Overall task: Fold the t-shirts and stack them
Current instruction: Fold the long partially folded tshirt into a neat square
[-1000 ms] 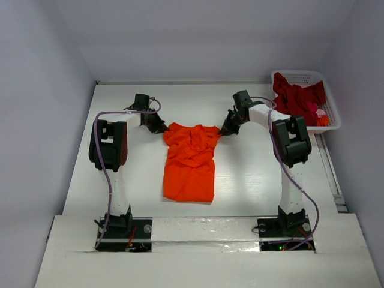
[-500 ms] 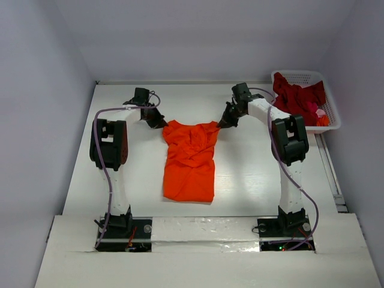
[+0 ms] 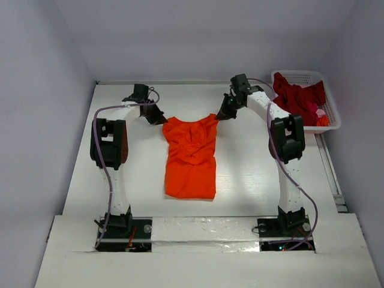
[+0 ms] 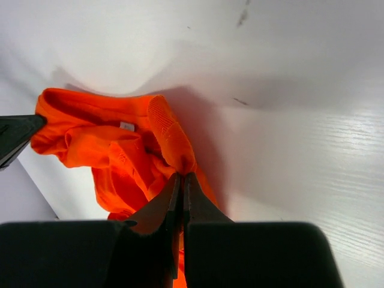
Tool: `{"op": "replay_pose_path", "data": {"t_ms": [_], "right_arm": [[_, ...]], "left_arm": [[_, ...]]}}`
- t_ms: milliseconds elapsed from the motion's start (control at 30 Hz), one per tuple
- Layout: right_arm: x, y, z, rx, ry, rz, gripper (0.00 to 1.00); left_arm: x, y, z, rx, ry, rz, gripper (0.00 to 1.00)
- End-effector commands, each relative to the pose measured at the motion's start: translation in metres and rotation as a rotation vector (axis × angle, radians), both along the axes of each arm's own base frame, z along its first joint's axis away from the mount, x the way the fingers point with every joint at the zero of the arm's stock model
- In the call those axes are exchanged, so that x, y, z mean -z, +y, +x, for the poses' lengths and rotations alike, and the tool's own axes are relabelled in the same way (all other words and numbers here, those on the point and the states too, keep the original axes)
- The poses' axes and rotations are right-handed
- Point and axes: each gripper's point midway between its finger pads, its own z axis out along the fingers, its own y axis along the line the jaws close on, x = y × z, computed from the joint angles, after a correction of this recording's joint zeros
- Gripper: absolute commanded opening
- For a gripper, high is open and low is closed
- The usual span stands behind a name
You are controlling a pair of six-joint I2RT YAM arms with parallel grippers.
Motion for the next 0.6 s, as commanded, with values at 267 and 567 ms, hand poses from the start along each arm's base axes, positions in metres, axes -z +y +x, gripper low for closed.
{"op": "replay_pose_path", "data": {"t_ms": [267,567], "right_arm": [[-0.025,0.009,0.017,-0.046,-0.069,0.01,0.0],[-0.051,0.008,0.007,-0.078,-0.107,0.021,0.0]], "left_arm": [[-0.038,0.024,0.03,-0.032,-0.077,0.0,0.0],[-0.052,0.022,0.019,-0.019,-0.087,-0.01,0.0]]}}
